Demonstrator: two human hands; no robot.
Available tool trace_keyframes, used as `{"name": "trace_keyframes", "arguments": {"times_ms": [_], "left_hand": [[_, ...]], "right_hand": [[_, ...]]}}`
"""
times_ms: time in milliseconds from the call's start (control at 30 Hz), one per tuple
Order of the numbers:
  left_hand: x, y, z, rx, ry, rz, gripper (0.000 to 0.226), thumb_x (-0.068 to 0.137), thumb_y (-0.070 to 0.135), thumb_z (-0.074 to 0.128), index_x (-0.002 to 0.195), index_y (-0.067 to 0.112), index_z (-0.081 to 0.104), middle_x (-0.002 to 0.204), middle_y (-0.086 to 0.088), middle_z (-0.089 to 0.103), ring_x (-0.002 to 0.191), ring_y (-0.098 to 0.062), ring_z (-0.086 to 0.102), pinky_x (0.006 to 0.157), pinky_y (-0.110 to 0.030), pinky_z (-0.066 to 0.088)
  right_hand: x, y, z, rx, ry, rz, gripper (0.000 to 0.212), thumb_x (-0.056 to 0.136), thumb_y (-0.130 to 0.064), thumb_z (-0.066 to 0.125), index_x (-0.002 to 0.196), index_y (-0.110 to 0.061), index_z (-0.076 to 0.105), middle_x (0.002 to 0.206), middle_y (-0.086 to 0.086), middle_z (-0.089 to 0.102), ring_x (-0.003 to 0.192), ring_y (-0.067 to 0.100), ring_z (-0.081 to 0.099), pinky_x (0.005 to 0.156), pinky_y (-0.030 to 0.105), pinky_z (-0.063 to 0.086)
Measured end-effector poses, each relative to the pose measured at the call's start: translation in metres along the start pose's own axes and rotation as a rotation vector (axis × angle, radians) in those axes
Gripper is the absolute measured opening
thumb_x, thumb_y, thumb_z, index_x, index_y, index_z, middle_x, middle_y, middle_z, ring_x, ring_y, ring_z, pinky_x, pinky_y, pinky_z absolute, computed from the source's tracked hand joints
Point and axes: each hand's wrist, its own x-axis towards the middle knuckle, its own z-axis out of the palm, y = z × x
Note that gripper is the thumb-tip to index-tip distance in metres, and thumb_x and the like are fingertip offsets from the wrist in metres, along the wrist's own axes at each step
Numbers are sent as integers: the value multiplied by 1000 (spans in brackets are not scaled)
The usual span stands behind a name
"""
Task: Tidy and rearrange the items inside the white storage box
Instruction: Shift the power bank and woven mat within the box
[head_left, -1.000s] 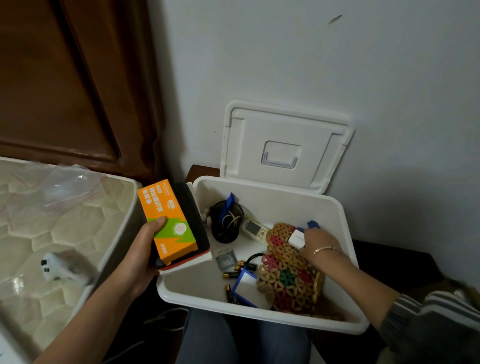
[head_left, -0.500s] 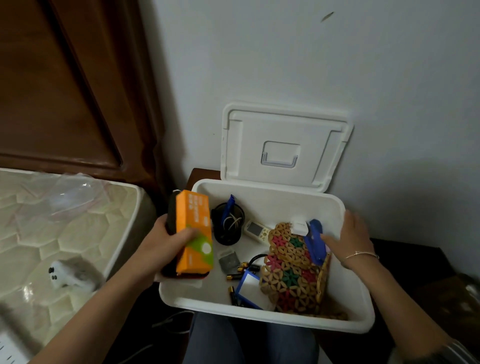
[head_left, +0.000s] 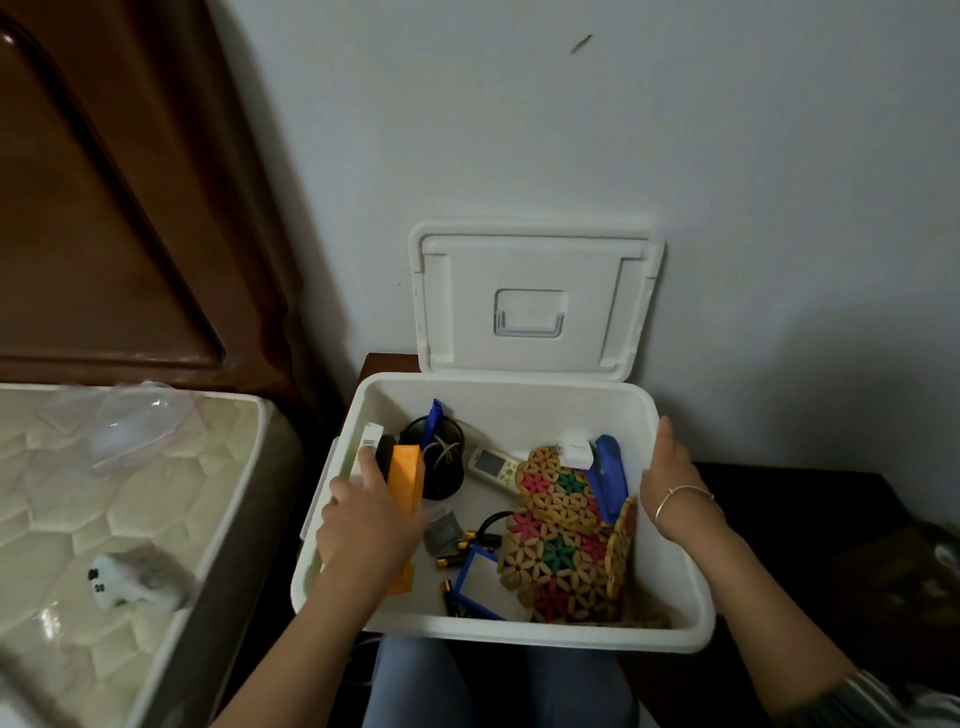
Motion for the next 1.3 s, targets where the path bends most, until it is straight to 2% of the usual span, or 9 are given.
{"name": "trace_keyframes", "arguments": {"times_ms": [167,300,667,900,1067,1133,1200,1233,1300], "left_hand": [[-2,5,23,101,29,-82,101,81,59,59,151,21,-4,138,-19,32,126,-36,39,96,-48,41],[0,3,44,208,41,-109,102,83,59,55,151,19,-10,136,-17,31,122,-32,41,92,-45,44],[8,-2,64,232,-133,-111,100,90,49,53,150,16,-21,147,-18,22,130,-32,37,101,-42,41],[7,4,56,363,-201,-49,108,88,50,59,148,5,-19,147,-20,22,132,-31,37,101,-37,45],[8,3,53,388,-199,-27,107,87,51,59,149,5,-15,146,-19,25,130,-31,41,97,-36,48],[9,1,53,392,-192,-22,107,87,52,59,150,5,-14,146,-19,26,129,-31,43,96,-36,48],[10,0,53,391,-191,-19,108,86,52,59,150,5,-14,146,-19,27,129,-31,44,96,-36,47],[11,-1,54,391,-191,-18,108,86,52,59,150,6,-14,146,-19,28,129,-31,44,96,-36,47],[13,-2,54,400,-189,-18,106,86,51,59,150,7,-13,146,-19,29,128,-30,45,95,-35,46]], "right_hand": [[0,2,-1,-24,-12,1,79,94,-13,48,150,-10,-7,151,21,22,134,36,33,110,42,27],[0,3,-2,-73,-24,10,85,91,-10,52,150,-11,-10,149,20,24,132,36,35,109,46,32],[1,3,-2,-94,-17,8,84,92,-14,52,150,-11,-8,145,20,30,130,35,37,107,47,34],[4,4,0,-95,-19,14,85,91,-13,54,150,-12,-7,145,19,32,130,34,37,107,47,35],[1,4,1,-108,-5,19,82,92,-15,52,150,-11,-6,148,17,27,135,33,32,108,46,34],[-2,4,1,-236,65,-28,75,95,-20,48,150,-11,-2,154,13,18,143,30,17,114,45,27],[-9,0,2,-343,175,-149,68,96,-23,46,151,-13,7,157,9,13,146,28,6,118,43,17],[-14,-4,5,-365,225,-259,65,96,-23,47,150,-14,14,157,7,16,146,27,8,119,43,16],[-26,-19,18,-317,222,-567,54,92,-19,51,144,-16,34,149,5,34,141,24,26,116,44,27]]}}
